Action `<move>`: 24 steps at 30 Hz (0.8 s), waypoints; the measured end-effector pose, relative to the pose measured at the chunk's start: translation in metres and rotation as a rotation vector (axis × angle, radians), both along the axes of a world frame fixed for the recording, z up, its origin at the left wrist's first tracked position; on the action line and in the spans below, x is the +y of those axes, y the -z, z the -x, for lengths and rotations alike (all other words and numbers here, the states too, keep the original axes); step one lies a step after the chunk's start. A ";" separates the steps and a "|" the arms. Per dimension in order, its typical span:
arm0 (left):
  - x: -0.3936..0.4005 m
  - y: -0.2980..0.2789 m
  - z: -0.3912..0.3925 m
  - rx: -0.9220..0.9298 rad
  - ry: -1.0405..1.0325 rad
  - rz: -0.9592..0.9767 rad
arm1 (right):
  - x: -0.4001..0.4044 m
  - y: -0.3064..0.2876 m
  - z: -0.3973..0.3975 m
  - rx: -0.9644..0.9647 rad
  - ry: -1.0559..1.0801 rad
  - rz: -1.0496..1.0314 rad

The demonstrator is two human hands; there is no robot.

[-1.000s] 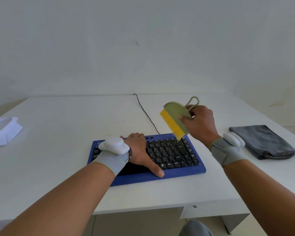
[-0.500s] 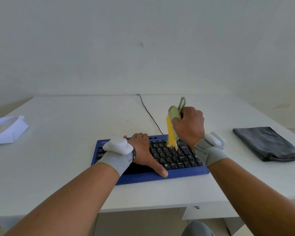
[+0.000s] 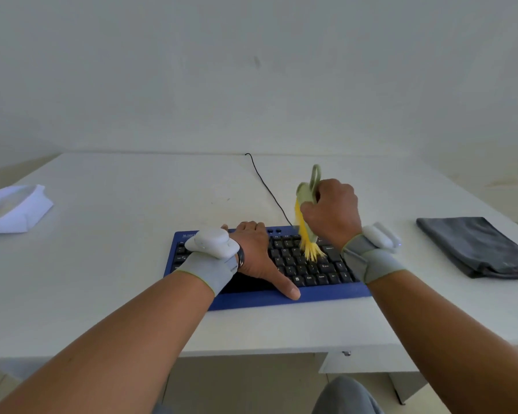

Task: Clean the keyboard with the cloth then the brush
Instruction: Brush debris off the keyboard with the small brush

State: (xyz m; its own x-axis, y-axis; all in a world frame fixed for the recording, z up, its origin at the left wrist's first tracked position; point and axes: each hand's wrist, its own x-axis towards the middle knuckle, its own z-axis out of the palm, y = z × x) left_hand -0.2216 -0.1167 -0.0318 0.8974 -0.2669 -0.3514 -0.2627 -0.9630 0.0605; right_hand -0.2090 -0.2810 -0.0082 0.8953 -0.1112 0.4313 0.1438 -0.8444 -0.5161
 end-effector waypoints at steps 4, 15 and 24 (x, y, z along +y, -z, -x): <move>-0.002 0.001 0.002 0.015 -0.003 0.005 | -0.005 -0.006 0.000 -0.142 0.058 -0.044; -0.003 0.000 0.001 0.018 -0.006 0.000 | -0.010 0.003 0.017 0.013 0.021 -0.009; -0.005 -0.006 0.005 0.040 -0.017 -0.008 | -0.034 -0.012 0.008 -0.204 0.125 -0.165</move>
State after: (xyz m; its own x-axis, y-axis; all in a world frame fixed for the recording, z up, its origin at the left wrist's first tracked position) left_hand -0.2264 -0.1216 -0.0259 0.8868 -0.2489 -0.3894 -0.2438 -0.9677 0.0633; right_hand -0.2173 -0.3154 0.0034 0.7670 -0.2990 0.5678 0.1587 -0.7690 -0.6193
